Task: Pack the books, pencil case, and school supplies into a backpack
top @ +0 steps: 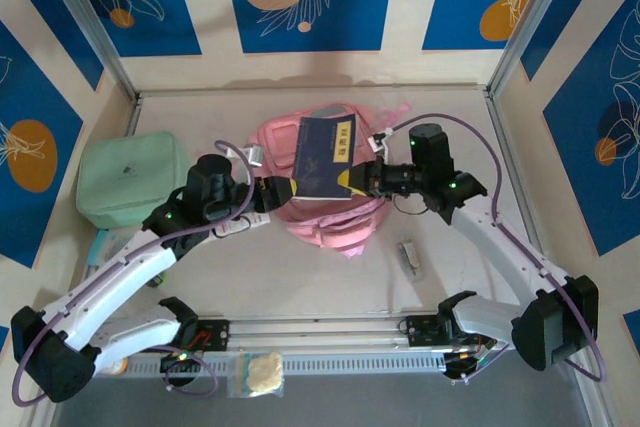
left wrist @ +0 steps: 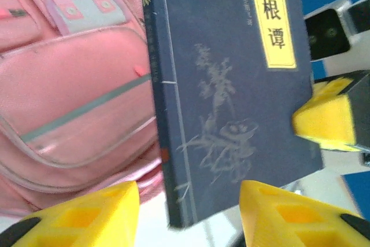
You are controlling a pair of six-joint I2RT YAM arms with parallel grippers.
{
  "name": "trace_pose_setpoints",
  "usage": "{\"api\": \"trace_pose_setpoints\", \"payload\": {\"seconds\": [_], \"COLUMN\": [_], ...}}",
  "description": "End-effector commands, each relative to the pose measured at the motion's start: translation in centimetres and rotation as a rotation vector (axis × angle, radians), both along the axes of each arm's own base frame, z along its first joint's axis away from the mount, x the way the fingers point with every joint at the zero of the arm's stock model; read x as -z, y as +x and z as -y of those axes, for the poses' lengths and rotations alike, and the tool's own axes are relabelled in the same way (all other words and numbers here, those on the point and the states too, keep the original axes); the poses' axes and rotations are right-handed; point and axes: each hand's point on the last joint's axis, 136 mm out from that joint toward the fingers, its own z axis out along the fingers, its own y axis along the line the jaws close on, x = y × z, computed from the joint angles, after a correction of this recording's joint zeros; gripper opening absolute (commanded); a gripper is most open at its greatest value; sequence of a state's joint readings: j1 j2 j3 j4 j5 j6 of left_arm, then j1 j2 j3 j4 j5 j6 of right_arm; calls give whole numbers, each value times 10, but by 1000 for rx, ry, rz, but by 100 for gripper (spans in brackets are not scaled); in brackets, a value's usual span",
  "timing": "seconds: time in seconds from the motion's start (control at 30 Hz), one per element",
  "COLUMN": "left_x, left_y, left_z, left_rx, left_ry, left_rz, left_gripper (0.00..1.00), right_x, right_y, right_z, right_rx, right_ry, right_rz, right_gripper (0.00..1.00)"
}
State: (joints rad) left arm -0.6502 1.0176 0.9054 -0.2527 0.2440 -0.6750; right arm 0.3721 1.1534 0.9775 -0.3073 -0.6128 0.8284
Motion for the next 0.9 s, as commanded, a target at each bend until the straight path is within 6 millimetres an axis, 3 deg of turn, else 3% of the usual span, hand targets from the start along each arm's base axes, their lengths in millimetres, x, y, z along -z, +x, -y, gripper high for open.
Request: {"api": "trace_pose_setpoints", "payload": {"seconds": [0.0, 0.2, 0.4, 0.6, 0.87], "left_x": [16, 49, 80, 111, 149], "left_y": [13, 31, 45, 60, 79], "left_z": [-5, 33, 74, 96, 106], "left_rx": [32, 196, 355, 431, 480], "left_ry": [257, 462, 586, 726, 836], "left_rz": [97, 195, 246, 282, 248], "left_gripper": [51, 55, 62, 69, 70], "right_x": [3, 11, 34, 59, 74], "right_y": [0, 8, 7, 6, 13], "right_z": [32, 81, 120, 136, 139], "right_rx": [70, 199, 345, 423, 450], "right_ry": [-92, -95, -161, -191, -185], "right_rz": [6, -28, -112, -173, -214], "right_gripper": [0, 0, 0, 0, 0]}}
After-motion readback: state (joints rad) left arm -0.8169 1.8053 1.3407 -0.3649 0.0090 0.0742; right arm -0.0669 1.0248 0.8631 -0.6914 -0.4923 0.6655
